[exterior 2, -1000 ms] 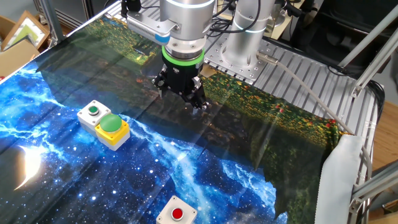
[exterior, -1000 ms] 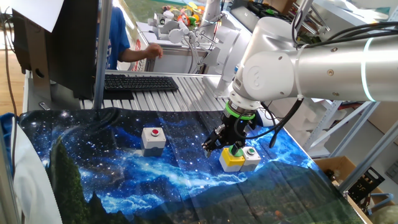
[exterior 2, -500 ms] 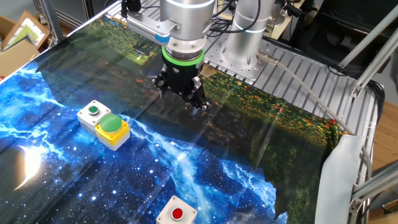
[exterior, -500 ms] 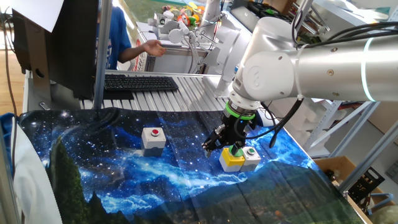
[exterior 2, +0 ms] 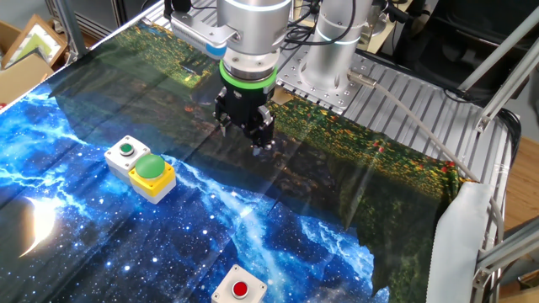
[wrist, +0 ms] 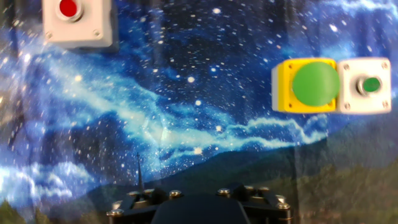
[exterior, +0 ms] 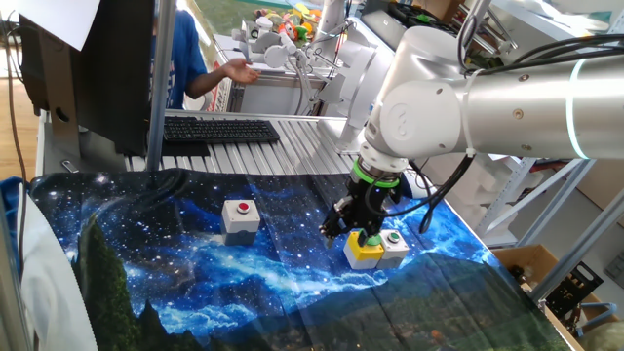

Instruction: Press three buttons from left to right in sequence

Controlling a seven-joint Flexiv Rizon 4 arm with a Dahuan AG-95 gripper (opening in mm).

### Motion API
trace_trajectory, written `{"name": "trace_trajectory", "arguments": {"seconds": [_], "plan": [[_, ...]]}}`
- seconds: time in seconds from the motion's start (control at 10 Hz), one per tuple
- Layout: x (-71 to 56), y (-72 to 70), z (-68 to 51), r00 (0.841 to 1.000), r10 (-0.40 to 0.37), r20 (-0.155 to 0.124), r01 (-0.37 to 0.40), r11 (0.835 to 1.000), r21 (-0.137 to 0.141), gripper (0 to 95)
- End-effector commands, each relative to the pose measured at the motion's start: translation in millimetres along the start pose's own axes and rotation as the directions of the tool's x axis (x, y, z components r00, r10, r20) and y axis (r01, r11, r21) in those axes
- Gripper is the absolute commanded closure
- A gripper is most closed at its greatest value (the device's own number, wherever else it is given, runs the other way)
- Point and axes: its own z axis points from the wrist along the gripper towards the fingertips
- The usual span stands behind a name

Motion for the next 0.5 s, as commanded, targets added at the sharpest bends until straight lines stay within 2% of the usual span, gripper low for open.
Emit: {"name": "trace_trajectory", "arguments": {"seconds": [0.1, 0.5], "plan": [[-0.1, 0.0, -0.1, 0.996, 0.092, -0.002, -0.092, 0.996, 0.002, 95.0], [-0.1, 0.0, -0.1, 0.996, 0.094, -0.003, -0.094, 0.996, 0.002, 95.0]]}}
